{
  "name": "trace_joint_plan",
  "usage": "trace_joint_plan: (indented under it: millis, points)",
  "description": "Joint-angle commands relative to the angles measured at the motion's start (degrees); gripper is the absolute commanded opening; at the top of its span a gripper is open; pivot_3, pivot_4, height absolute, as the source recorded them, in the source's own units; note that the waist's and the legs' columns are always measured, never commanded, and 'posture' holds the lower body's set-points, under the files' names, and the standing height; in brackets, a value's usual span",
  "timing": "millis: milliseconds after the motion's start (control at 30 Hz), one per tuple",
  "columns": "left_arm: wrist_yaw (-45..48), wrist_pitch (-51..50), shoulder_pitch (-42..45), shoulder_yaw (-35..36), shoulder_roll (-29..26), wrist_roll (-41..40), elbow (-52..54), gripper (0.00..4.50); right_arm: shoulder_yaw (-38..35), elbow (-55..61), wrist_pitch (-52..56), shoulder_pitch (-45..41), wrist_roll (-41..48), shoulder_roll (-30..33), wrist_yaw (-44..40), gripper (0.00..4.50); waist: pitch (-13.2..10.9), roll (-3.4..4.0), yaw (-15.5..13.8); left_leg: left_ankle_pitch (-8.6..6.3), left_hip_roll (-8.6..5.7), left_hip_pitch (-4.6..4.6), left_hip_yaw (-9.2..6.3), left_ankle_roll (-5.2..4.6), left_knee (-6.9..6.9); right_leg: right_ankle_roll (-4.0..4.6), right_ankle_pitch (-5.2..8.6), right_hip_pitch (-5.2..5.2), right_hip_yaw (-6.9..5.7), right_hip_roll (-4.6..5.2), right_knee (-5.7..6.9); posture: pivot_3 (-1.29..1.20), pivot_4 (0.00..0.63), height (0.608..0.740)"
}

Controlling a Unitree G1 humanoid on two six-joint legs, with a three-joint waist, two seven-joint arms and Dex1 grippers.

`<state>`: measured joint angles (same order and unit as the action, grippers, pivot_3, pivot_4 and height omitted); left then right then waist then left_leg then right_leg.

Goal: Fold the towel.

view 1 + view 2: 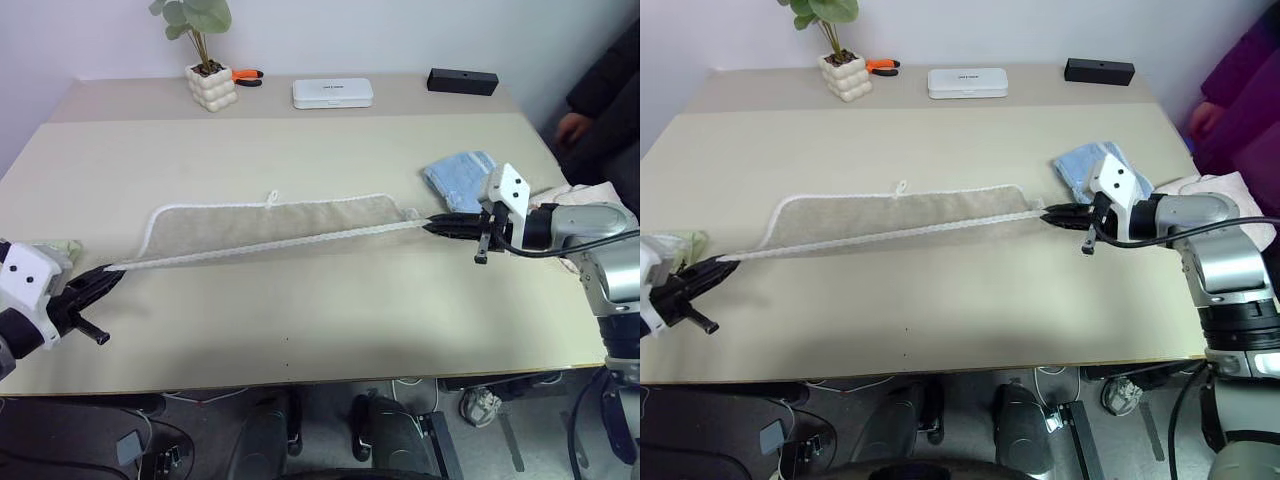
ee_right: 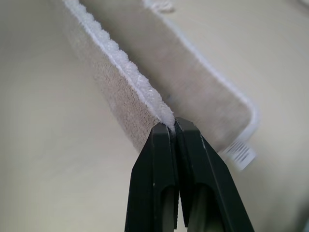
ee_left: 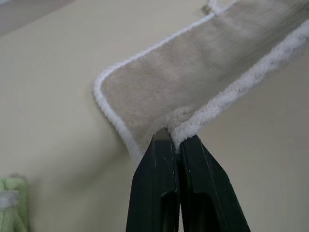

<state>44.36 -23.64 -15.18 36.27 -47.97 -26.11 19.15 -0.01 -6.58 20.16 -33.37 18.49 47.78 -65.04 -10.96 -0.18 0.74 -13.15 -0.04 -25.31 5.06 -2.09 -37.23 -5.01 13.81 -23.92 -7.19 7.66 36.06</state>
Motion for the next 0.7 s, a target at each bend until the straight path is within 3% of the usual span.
trace_joint_plan:
  millis: [33, 333, 700]
  points:
    - [-7.1, 5.4, 12.1, -6.8, -1.7, 9.0, -11.1, 0.0, 3.0, -9.8, -6.5, -7.0, -7.1, -5.4, 7.0, 0.06, 0.0, -0.02, -0.2, 0.03, -0.01, 0.01, 0.02, 0.04, -0.01, -0.02, -0.02, 0.0, -0.01, -0.02, 0.05, 0.0, 0.15, 0.734]
    - [-9.4, 17.3, 35.0, -22.0, 1.3, 19.4, -37.5, 0.0, 7.3, -32.4, -15.4, -17.7, -16.2, -14.4, 15.4, 0.06, 0.0, -0.12, 0.1, 0.25, -0.05, -0.16, 0.73, -0.06, 0.0, -0.3, -0.16, -0.01, -0.01, -0.05, 0.13, 0.0, 0.15, 0.734]
    - [-6.9, 24.1, 48.5, -27.4, 3.9, 21.7, -56.7, 0.0, 6.6, -39.2, -19.3, -19.1, -18.2, -16.8, 16.8, 0.06, 0.0, -0.13, 0.5, 0.27, 0.01, -0.06, 0.86, -0.04, -0.03, -0.33, -0.17, -0.04, 0.1, -0.08, 0.25, 0.0, 0.15, 0.734]
